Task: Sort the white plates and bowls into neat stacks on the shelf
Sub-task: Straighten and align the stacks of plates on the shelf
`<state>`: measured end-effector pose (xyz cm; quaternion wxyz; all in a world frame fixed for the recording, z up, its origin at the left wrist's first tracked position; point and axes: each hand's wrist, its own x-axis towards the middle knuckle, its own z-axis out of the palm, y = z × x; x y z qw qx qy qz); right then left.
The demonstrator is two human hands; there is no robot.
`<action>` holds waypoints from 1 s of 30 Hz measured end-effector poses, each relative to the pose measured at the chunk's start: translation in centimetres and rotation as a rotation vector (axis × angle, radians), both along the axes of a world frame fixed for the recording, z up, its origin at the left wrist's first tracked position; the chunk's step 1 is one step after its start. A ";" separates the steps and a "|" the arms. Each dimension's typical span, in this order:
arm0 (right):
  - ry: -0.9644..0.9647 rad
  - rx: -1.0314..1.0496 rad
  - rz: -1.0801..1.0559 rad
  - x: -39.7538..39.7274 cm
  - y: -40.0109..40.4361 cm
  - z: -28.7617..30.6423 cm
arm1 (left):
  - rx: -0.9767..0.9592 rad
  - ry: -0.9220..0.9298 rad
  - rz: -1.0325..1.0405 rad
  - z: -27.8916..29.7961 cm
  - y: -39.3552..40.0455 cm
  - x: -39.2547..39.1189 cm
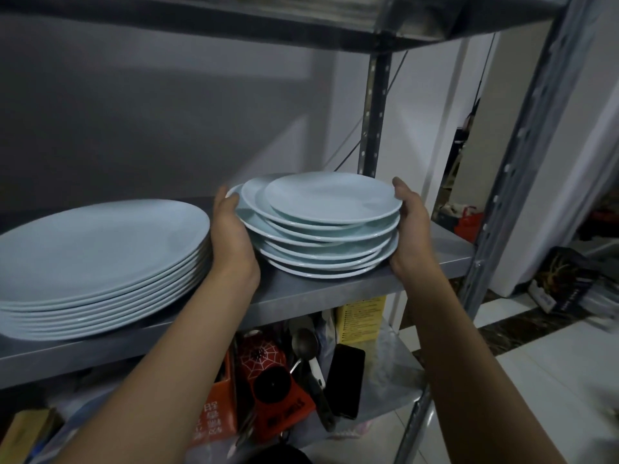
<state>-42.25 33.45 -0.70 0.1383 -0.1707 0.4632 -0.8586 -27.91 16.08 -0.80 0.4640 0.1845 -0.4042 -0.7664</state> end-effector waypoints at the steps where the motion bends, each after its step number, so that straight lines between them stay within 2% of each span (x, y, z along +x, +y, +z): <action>1: 0.012 0.009 -0.020 0.0 -0.1 0.0 | -0.001 0.004 -0.025 0.0 -0.1 0.0; 4: 0.054 0.058 -0.035 0.1 -0.2 -0.3 | -0.022 -0.023 -0.056 -0.4 -0.2 -0.3; 13: 0.098 0.085 -0.038 -0.1 -0.2 -0.1 | -0.193 -0.261 -0.014 -0.1 2.0 0.1; 17: 0.148 0.177 -0.057 0.4 -0.5 -0.4 | -0.171 -0.311 -0.078 -0.3 3.0 0.4; 22: 0.138 0.189 -0.075 1.4 -0.4 -0.3 | -0.157 -0.283 -0.059 0.1 3.9 0.8; 30: 0.046 0.135 -0.100 1.1 -0.1 -0.3 | -0.291 -0.282 0.035 0.2 3.7 1.3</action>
